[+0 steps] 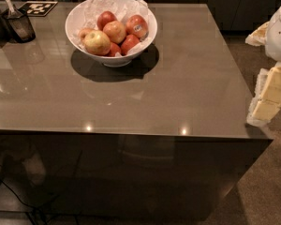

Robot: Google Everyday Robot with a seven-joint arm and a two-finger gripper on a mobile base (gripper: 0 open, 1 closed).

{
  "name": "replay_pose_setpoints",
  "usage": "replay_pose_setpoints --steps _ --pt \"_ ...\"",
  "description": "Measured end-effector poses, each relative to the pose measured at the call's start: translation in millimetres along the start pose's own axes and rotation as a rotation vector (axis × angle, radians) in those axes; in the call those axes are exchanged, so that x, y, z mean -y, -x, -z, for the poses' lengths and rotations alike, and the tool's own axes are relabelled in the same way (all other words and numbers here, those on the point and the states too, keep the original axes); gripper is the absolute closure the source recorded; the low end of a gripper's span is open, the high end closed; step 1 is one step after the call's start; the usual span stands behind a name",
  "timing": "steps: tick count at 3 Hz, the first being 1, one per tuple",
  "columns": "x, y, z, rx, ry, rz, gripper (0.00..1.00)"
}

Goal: Pick apple from white bowl

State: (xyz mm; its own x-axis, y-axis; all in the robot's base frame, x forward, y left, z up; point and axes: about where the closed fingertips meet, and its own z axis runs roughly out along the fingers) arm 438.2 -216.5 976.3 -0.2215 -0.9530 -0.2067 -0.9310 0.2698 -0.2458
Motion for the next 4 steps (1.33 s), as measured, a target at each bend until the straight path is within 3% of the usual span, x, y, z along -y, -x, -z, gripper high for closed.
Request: replay_pose_setpoints --steps 1,2,3,4 --pt "0.2 0.9 0.4 0.000 -0.001 0.000 0.00" --pt "4.1 32.7 -4.3 -0.025 0.027 0.002 0.00" --pt "18.2 96.5 -17.8 -0.063 0.057 0.014 0.00" --pt "22.6 101.8 -16.5 -0.046 0.035 0.014 0.00"
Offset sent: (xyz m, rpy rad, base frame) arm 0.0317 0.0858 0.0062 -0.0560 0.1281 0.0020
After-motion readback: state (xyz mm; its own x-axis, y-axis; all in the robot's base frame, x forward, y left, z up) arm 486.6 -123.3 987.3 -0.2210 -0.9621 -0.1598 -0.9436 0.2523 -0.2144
